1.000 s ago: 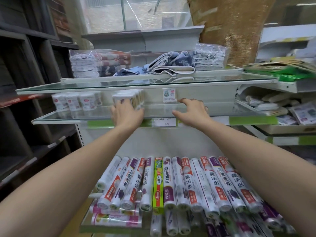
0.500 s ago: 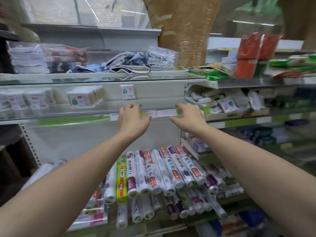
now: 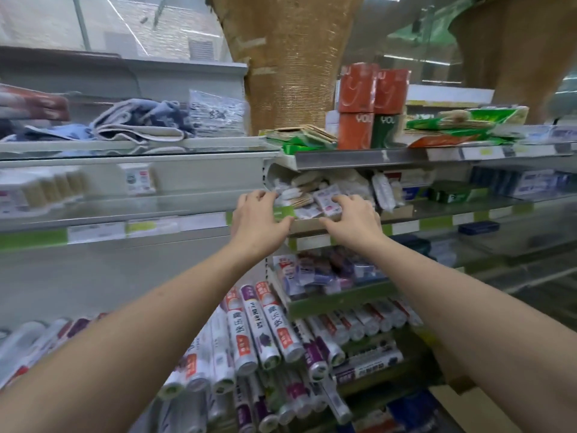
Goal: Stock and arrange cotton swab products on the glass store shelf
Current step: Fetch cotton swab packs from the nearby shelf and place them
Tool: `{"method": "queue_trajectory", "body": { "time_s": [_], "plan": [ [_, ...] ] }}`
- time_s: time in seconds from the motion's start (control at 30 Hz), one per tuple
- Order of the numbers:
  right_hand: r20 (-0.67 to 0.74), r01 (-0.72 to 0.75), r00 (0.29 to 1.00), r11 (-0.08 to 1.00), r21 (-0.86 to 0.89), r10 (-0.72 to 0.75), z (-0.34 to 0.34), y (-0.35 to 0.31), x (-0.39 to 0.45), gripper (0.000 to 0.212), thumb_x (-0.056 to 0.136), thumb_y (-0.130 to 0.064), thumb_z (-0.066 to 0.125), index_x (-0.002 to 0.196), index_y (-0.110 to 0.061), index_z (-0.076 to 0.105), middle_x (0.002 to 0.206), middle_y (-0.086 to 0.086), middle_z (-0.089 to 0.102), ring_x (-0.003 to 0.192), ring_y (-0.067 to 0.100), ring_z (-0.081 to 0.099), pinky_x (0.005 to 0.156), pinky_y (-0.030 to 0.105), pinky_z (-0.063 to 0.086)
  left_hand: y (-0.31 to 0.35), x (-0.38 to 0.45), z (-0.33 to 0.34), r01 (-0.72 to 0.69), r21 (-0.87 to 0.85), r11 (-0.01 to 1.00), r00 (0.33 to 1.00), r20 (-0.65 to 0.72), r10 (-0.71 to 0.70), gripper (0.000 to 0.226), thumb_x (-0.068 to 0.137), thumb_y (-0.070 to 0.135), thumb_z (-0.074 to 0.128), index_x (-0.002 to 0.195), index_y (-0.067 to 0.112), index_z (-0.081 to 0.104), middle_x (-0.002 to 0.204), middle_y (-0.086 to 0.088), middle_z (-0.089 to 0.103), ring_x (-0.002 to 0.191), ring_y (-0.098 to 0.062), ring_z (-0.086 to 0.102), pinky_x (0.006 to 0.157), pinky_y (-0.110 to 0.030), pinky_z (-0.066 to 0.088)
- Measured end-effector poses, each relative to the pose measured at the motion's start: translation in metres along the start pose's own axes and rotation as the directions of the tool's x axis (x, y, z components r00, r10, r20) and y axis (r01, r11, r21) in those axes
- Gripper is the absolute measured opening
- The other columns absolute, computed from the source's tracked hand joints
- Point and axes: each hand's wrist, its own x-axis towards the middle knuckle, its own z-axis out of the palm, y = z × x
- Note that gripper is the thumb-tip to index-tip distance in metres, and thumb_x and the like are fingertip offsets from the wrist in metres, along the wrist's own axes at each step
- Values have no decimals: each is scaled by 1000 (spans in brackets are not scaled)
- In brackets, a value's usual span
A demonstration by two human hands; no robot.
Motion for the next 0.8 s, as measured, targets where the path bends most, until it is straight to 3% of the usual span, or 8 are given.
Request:
{"method": "queue_trajectory", "body": {
  "time_s": [0.23, 0.33, 0.4, 0.47, 0.57, 0.7, 0.8],
  "plan": [
    [-26, -82, 996, 995, 55, 83, -17, 92, 52, 53, 86, -53, 63, 127, -21, 58, 124, 9, 58, 116, 34, 54, 93, 45, 51, 62, 39, 69, -33, 80, 996, 997, 66, 28, 58, 92, 48, 61, 140, 17, 50, 134, -13, 55, 131, -35, 39, 108, -43, 38],
    [-53, -102, 993, 991, 83, 107, -16, 113, 71, 44, 87, -44, 63, 122, -18, 57, 122, 11, 56, 116, 36, 52, 94, 46, 49, 82, 54, 83, 2, 103, 995, 995, 96, -12, 42, 91, 46, 64, 121, 18, 55, 114, -12, 58, 116, -36, 50, 92, -43, 45],
    [-65, -119, 990, 990, 79, 124, -14, 123, 82, 50, 85, -39, 63, 128, -15, 52, 129, 14, 53, 120, 39, 49, 97, 48, 47, 91, 64, 89, 23, 118, 993, 992, 119, -38, 33, 90, 42, 66, 108, 17, 53, 99, -8, 55, 102, -34, 55, 77, -39, 44],
    [-63, -141, 987, 986, 92, 147, -11, 130, 92, 57, 85, -35, 65, 134, -12, 47, 135, 18, 48, 123, 41, 47, 99, 48, 46, 94, 73, 96, 45, 133, 990, 986, 153, -65, 35, 88, 35, 66, 114, 14, 56, 93, -6, 55, 94, -32, 57, 72, -38, 46],
    [-74, -177, 980, 978, 110, 186, -6, 139, 108, 61, 86, -35, 67, 136, -9, 42, 136, 21, 44, 123, 42, 46, 99, 47, 45, 92, 85, 108, 98, 111, 989, 966, 227, -121, 52, 88, 33, 69, 133, 12, 54, 107, -10, 61, 98, -32, 56, 84, -39, 51],
    [-80, -198, 975, 974, 107, 207, 3, 148, 125, 57, 87, -39, 68, 132, -10, 47, 131, 19, 48, 111, 40, 53, 92, 43, 50, 83, 100, 122, 8, 238, 971, 991, 124, -39, 93, 76, 56, 77, 153, 28, 32, 152, -7, 42, 136, -33, 39, 111, -37, 38],
    [-75, -200, 975, 975, 93, 207, 9, 152, 132, 58, 86, -51, 66, 125, -10, 56, 128, 18, 51, 108, 38, 55, 88, 40, 52, 82, 103, 128, 4, 278, 960, 994, 108, -35, 92, 75, 55, 78, 152, 30, 34, 148, -7, 47, 131, -33, 45, 106, -38, 43]
  ]
}}
